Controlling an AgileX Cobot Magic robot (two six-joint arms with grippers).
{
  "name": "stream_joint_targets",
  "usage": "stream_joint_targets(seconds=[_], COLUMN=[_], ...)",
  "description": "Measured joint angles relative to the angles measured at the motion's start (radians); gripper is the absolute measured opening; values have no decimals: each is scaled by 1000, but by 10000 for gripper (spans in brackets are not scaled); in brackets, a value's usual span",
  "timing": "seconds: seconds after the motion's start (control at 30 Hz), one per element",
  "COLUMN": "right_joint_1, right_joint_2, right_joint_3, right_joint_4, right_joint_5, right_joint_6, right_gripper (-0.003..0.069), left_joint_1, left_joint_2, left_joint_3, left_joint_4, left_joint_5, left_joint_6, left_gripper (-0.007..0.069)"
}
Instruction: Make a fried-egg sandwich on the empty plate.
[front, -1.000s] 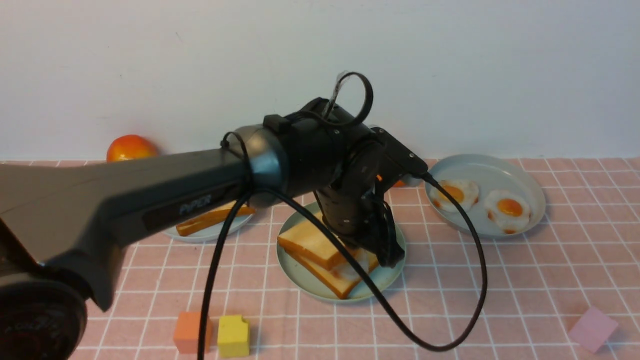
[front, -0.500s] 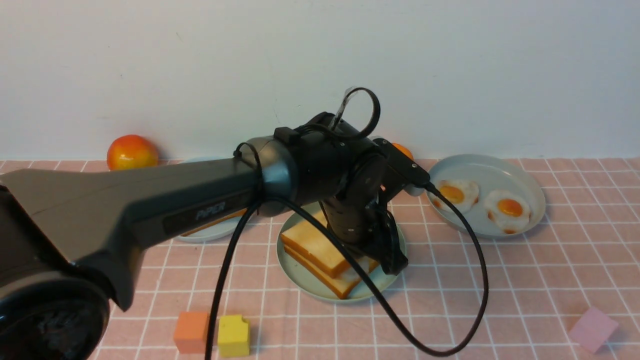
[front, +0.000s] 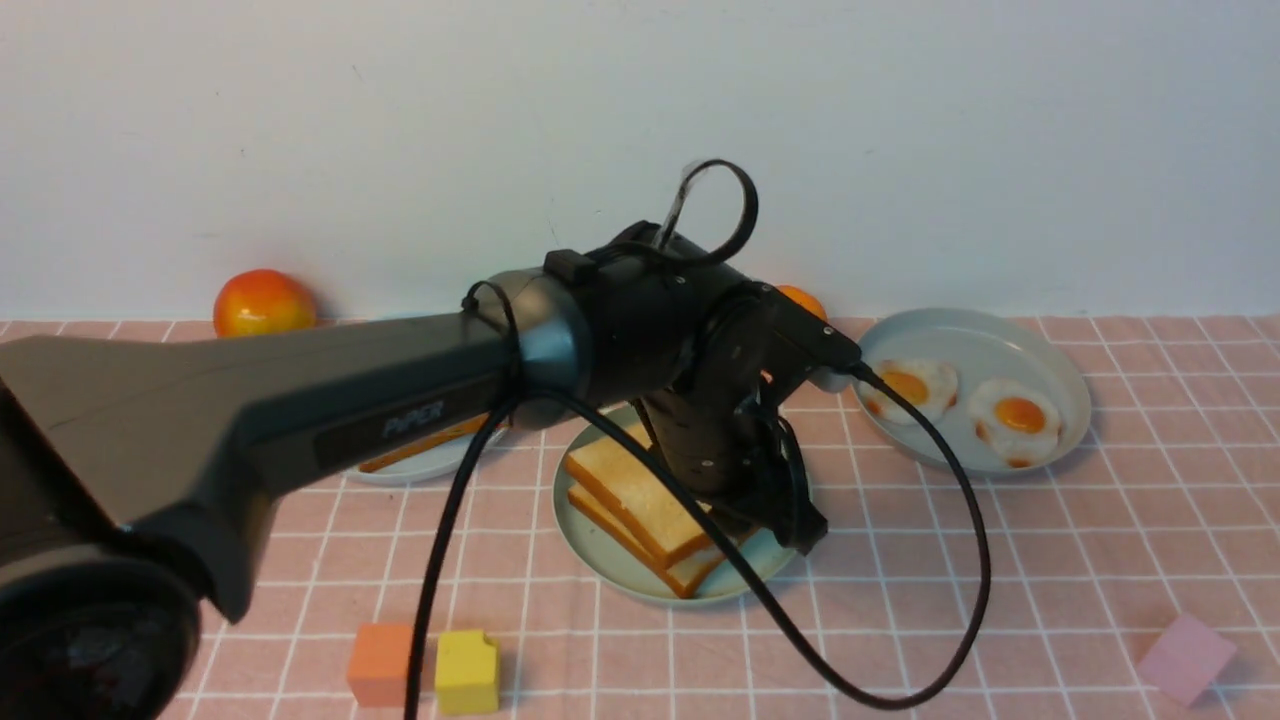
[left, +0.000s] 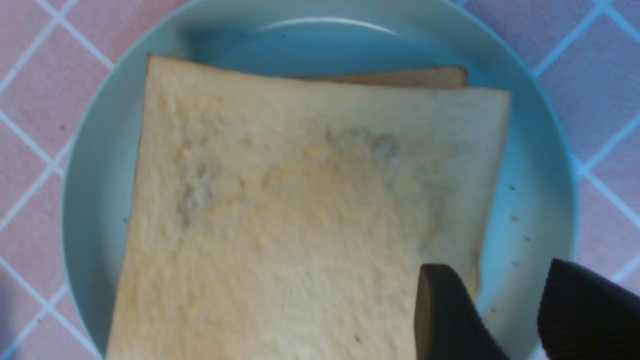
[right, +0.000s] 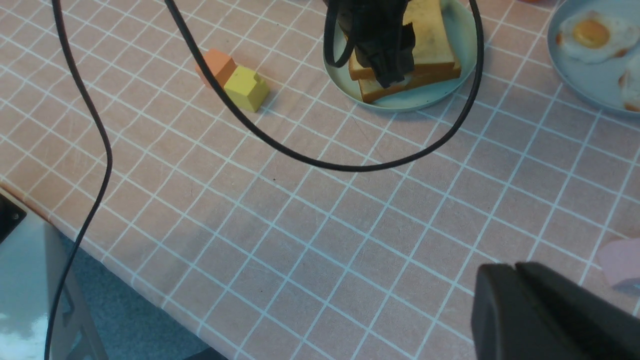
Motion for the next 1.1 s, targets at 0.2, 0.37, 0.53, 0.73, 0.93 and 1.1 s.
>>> stream_joint_targets(seconds=[0.2,0.37,0.53,0.73,0.93,1.1], right_joint_1=[0,0,0,0,0,0], right_joint_2=[-1,-4,-18,-21,-21,-21], right_joint_3=[0,0,0,0,0,0], right_joint_4=[7,20,23,26,27,30], right_joint_5=[0,0,0,0,0,0], right_joint_6=[0,0,0,0,0,0], right_gripper=[71,75,75,75,82,85], left_joint_1=[-11,-12,-12,-12,-12,-12], left_joint_2=[-346,-702,-1129,-1510,-1734,-1837], left_joint_3=[45,286,713,1074,1295,1363], left_joint_4=[-97,-169,-226,-272,-314,-322], left_joint_5=[7,-80,-251,-501,-597,-592], left_joint_6=[-57,-57,-52,-50,-49,-49], left_gripper=[24,12,12,12,12,12])
